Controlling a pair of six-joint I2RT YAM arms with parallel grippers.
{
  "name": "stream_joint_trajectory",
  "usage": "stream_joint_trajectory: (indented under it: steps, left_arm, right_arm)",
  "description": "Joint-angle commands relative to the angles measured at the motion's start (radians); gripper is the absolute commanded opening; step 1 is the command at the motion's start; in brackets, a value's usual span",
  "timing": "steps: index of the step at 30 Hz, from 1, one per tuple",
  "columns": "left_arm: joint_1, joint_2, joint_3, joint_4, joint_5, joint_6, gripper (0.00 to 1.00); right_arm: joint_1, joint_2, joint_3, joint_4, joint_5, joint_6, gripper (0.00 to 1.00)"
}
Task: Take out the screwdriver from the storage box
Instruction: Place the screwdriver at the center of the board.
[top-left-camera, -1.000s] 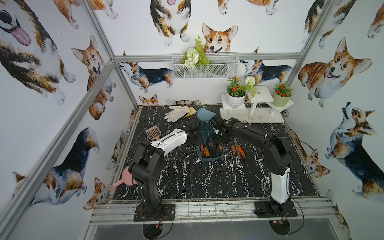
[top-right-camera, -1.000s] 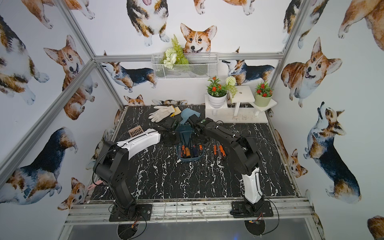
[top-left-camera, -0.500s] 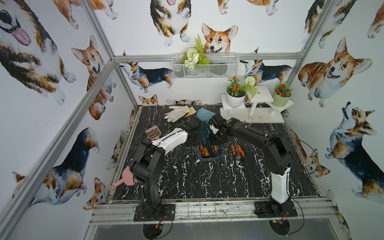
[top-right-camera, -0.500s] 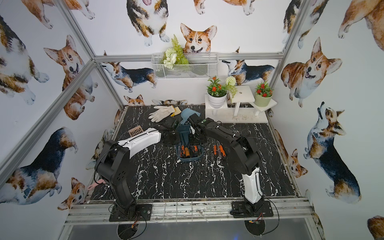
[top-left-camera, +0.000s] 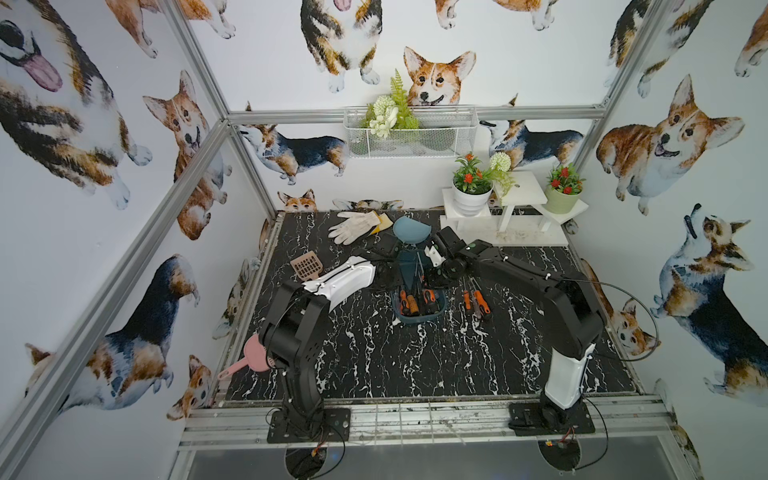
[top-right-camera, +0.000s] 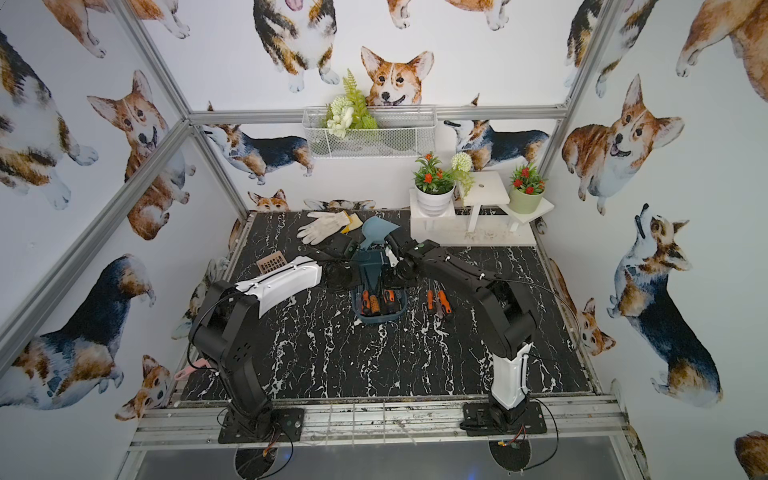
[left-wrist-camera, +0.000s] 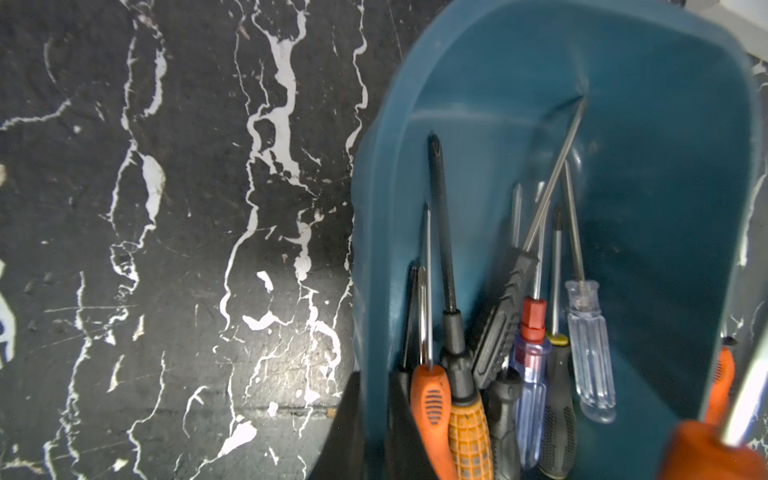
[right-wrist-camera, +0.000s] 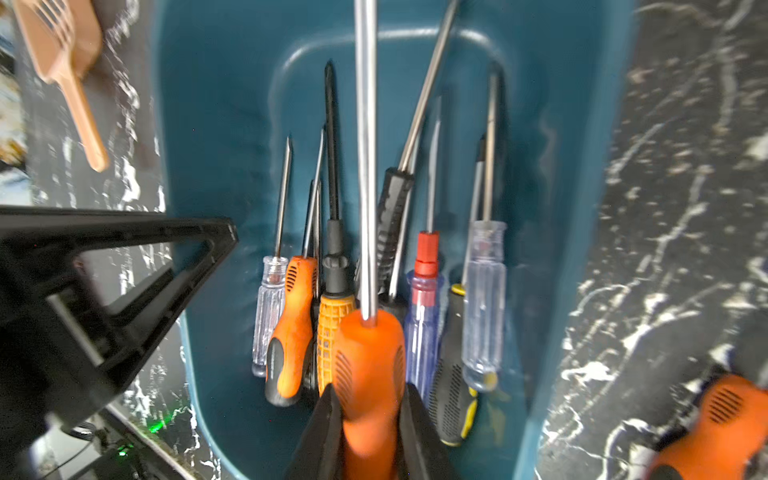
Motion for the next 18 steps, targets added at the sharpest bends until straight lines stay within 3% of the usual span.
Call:
stream_joint_trajectory:
  steps: [1, 9, 18]
  left_arm:
    - [0.000, -0.009, -0.003, 0.033, 0.004, -0.003, 0.00]
    - [0.000, -0.008, -0.002, 0.032, 0.001, -0.003, 0.00]
    - [0.001, -0.012, 0.002, 0.025, -0.002, -0.001, 0.00]
  right_arm:
    - [-0.027, -0.047, -0.030, 0.065, -0.023, 0.014, 0.00]
    - [-0.108, -0.162, -0.090, -0.024, 0.062, -0.041, 0.00]
    - [-0.138, -0.167, -0.111, -0.187, 0.283, -0.122, 0.00]
